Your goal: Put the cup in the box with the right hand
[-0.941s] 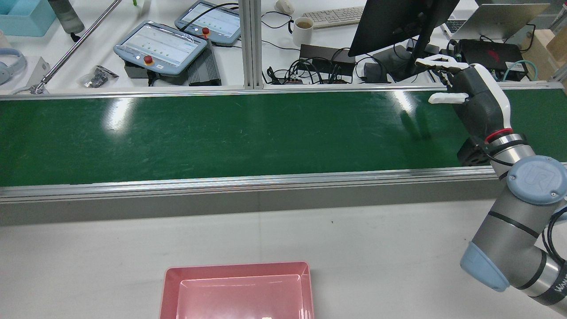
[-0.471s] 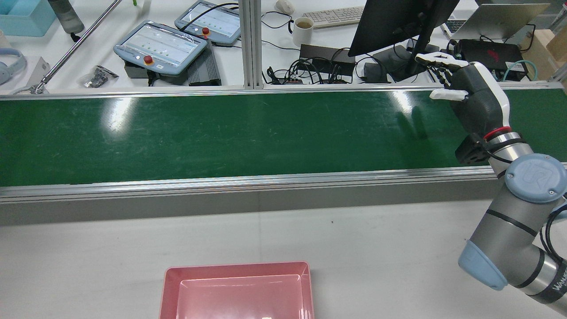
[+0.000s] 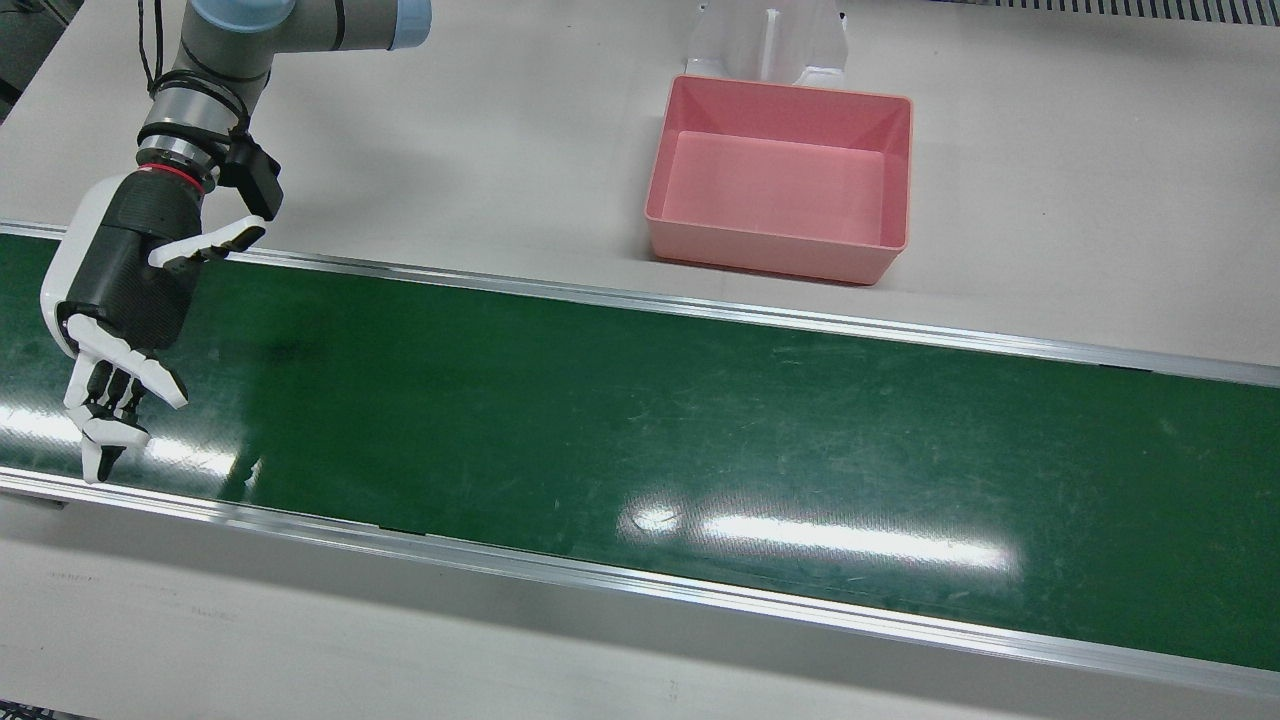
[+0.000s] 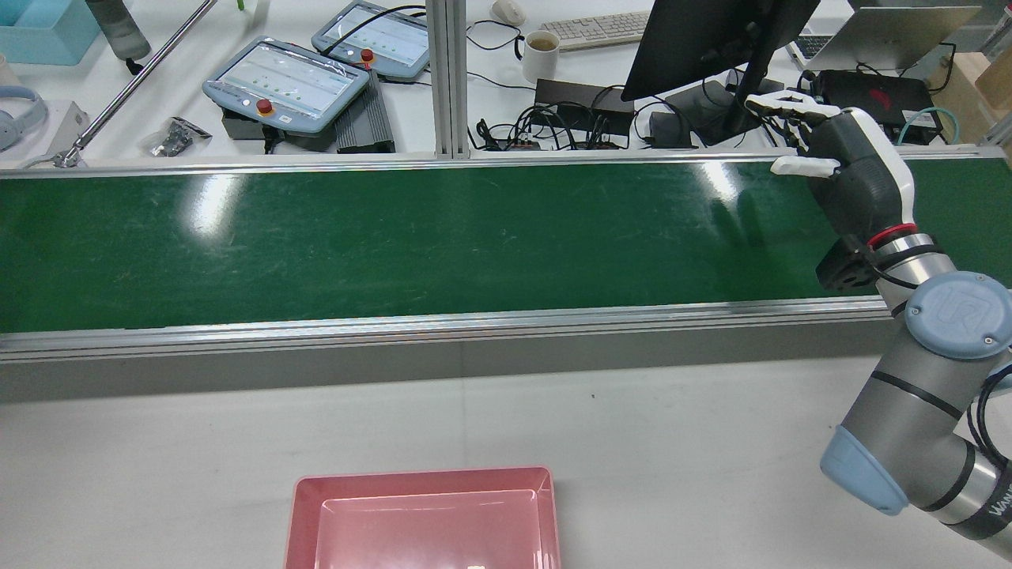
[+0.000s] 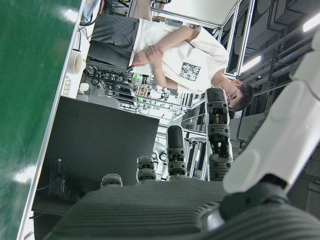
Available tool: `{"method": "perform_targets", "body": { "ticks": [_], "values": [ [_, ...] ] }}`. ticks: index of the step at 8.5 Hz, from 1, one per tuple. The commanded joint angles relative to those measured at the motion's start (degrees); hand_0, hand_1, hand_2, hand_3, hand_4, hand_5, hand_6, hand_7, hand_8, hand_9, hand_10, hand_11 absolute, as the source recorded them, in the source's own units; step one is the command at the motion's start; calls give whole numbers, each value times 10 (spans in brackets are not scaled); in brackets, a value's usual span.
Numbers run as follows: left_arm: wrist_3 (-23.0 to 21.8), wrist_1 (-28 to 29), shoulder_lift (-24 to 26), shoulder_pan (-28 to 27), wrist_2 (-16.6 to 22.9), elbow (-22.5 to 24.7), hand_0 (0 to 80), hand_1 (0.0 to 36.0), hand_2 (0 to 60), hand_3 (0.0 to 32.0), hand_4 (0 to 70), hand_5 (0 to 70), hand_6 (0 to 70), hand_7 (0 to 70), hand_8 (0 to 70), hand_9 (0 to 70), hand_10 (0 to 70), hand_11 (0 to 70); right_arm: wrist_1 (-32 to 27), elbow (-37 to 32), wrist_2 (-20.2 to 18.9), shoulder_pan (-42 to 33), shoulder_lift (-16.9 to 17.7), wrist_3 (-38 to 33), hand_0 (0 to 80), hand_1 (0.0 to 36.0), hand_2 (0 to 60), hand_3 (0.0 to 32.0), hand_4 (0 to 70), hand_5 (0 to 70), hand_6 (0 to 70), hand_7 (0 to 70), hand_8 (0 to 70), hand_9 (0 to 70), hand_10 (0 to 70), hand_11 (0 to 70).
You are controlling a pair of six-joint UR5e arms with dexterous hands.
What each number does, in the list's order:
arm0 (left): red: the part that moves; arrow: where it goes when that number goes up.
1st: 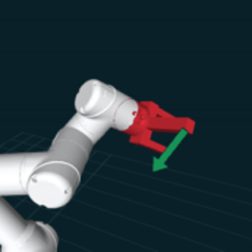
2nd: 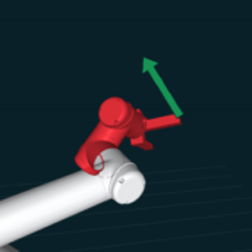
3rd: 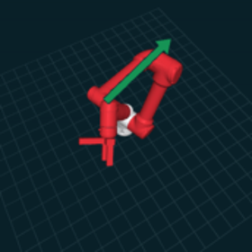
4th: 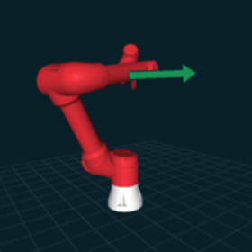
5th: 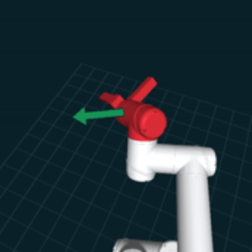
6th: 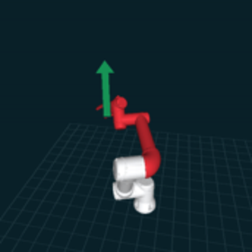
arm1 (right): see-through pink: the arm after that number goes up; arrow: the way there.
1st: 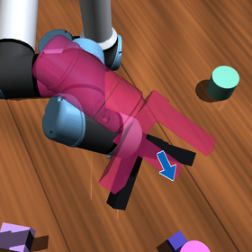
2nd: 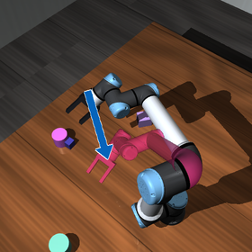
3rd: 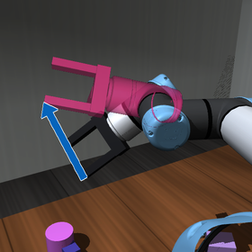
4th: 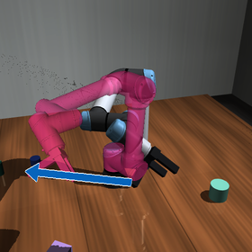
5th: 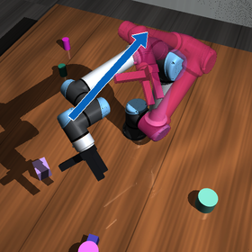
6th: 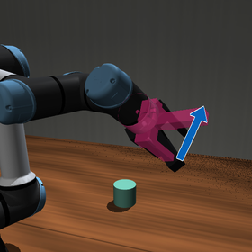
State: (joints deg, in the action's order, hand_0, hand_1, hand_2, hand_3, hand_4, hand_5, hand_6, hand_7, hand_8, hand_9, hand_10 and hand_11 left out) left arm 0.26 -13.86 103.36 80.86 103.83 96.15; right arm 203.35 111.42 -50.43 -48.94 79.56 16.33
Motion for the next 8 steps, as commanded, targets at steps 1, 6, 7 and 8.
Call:
{"method": "perform_targets", "body": {
  "ticks": [1, 6, 7, 8],
  "values": [
    [0, 0, 0, 0, 0, 0, 0, 0, 0, 0, 0, 0, 0, 0, 0, 0, 0, 0, 1, -1, 0, -2, 0, 0, 474, 0, 0, 106, 367, 4, 59, 422, 24, 125, 0, 0],
    [0, 1, 0, 0, 0, 0, 0, 0, 0, 0, 0, 0, 0, 0, 0, 0, 0, 0, 9, 11, -5, -12, 3, 0, 473, 0, 0, 108, 380, 4, 59, 428, 22, 123, 0, 0],
    [0, 0, 0, 0, 0, 0, 0, 0, 0, 0, 0, 0, 0, 0, 0, 0, 0, 0, 9, 11, -5, -12, 4, 0, 472, 0, 0, 110, 367, 4, 57, 414, 24, 123, 0, 0],
    [0, 0, 0, 0, 0, -1, 0, 0, 0, 0, 0, 0, 0, 0, 0, 0, 0, 0, 9, 11, -5, -12, 3, -1, 473, 0, 0, 112, 361, 5, 57, 413, 24, 124, 0, 0]
  ]
}}
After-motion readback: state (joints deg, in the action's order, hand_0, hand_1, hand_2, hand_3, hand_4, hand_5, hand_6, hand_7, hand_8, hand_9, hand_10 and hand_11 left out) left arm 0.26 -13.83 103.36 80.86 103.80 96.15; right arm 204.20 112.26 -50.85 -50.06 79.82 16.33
